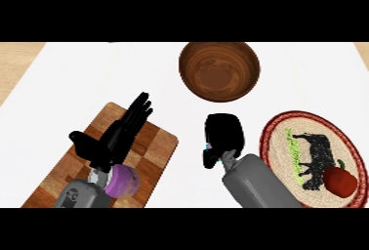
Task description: Pick the cupcake from the placemat and place it in the bowl
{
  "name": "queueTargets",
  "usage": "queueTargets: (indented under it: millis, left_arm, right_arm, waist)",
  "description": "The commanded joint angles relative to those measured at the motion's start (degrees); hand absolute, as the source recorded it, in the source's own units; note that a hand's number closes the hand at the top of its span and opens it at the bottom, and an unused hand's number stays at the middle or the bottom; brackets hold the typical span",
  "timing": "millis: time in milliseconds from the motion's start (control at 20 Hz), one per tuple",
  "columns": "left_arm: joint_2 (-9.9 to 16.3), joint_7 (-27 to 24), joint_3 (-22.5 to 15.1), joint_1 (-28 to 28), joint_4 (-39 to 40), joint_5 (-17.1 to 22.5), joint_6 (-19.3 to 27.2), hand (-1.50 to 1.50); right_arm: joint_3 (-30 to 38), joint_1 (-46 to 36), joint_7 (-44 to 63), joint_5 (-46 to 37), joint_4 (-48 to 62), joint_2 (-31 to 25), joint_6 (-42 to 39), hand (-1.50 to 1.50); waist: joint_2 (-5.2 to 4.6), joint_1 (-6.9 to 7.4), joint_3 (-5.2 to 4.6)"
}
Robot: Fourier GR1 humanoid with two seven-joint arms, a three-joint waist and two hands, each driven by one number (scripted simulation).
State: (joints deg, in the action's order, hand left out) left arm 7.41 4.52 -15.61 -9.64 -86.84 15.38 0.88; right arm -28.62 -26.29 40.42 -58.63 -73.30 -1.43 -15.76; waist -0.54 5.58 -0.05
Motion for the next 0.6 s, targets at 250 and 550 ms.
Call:
queueTargets:
  millis: [250,550]
  left_arm:
    - [0.9,2.6,2.3,-1.6,1.6,1.3,0.7,0.00]
    - [2.3,1.4,0.7,3.2,-1.6,0.9,0.4,0.00]
  right_arm:
    - [-22.0,-12.0,15.8,9.7,-9.2,1.4,1.8,1.50]
    - [-20.7,-21.0,23.9,11.1,-18.1,1.4,4.0,1.50]
  waist:
    - [0.62,-3.92,0.03]
    - [0.87,-4.18,0.03]
